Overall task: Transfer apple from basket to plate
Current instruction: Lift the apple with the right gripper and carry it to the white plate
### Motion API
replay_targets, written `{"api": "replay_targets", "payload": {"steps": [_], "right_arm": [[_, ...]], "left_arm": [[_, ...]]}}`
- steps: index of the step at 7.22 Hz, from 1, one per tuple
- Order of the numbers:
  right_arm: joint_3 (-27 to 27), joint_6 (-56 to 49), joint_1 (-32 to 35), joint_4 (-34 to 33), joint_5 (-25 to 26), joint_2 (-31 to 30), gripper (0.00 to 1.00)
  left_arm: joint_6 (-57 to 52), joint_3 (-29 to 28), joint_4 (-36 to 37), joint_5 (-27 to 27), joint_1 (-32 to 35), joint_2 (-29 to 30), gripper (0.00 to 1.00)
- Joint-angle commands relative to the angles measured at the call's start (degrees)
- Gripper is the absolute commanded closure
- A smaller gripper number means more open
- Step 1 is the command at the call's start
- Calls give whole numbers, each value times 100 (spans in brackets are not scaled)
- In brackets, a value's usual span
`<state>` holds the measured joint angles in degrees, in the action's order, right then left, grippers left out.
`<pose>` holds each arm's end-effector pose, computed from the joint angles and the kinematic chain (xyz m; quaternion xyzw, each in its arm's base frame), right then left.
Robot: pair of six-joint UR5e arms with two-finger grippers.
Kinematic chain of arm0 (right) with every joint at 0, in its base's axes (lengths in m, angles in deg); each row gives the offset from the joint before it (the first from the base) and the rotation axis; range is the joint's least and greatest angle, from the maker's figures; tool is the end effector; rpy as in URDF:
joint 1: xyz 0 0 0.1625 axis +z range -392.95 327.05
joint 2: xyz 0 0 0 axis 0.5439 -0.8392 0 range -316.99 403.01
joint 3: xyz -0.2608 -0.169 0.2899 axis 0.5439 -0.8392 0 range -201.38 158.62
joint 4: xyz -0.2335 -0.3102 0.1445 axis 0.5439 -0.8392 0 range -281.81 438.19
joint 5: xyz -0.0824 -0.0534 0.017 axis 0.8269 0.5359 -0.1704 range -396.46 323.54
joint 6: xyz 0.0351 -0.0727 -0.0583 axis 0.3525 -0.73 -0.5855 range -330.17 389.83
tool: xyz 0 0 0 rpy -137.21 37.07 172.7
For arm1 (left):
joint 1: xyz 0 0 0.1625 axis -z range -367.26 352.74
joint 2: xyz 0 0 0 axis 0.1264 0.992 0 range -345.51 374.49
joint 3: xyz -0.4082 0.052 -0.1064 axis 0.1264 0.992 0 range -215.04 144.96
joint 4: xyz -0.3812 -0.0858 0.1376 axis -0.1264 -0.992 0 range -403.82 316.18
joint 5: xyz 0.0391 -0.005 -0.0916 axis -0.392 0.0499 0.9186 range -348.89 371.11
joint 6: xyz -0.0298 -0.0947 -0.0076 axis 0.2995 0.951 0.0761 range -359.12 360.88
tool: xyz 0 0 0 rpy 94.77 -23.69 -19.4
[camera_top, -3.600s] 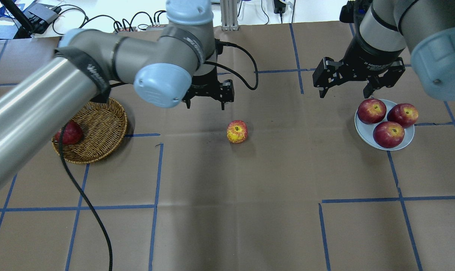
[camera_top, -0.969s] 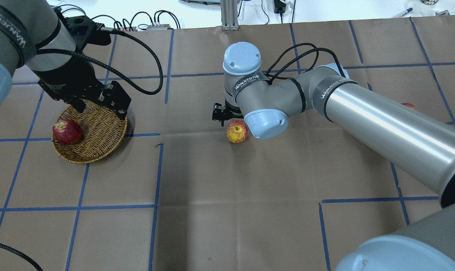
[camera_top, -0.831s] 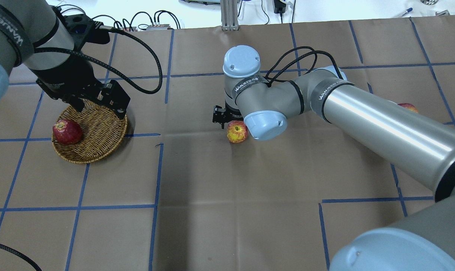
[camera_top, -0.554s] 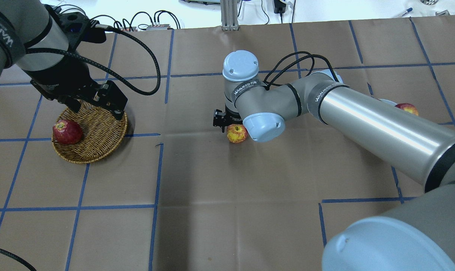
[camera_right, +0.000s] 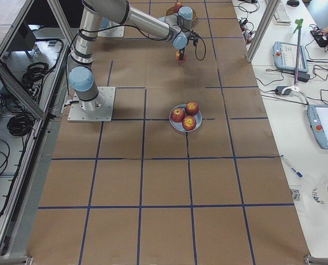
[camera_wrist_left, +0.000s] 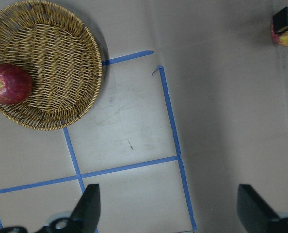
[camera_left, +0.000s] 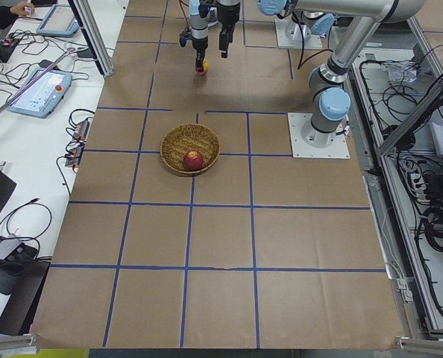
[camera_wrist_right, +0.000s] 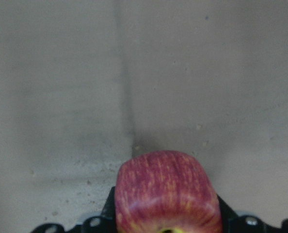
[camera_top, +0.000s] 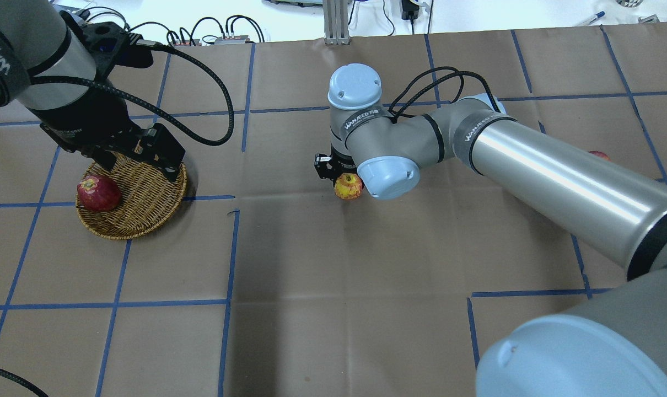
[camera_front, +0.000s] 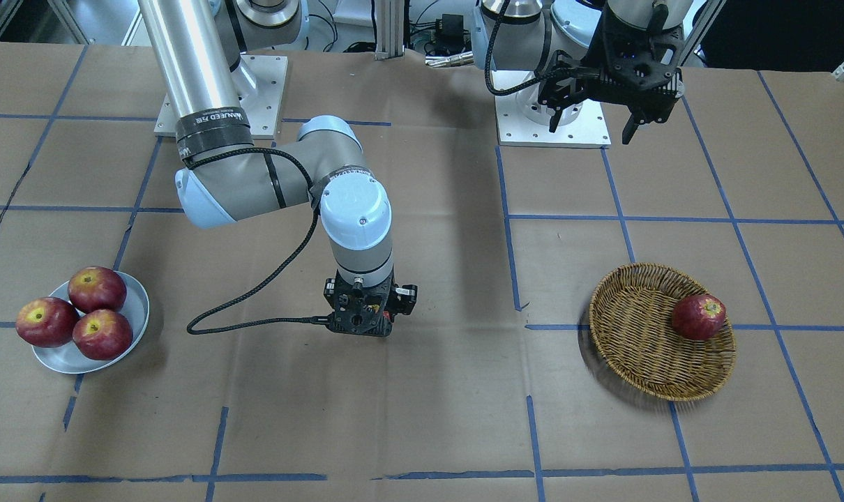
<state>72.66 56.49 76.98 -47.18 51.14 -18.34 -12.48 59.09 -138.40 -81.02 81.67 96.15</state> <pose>0.3467 -0.5530 0.2288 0.0582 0.9978 -0.0131 0.0284 -0.1216 -0.4309 0.5118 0.1071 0.9941 0.0055 0.0180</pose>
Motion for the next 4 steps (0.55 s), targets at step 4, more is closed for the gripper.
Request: {"api": "replay_targets", "payload": {"steps": [4], "right_arm": [[181,-2955,-2258,1945,55,-1738,55]], "left_arm": [[-9,-132,9,-16,-25,17,0]]}}
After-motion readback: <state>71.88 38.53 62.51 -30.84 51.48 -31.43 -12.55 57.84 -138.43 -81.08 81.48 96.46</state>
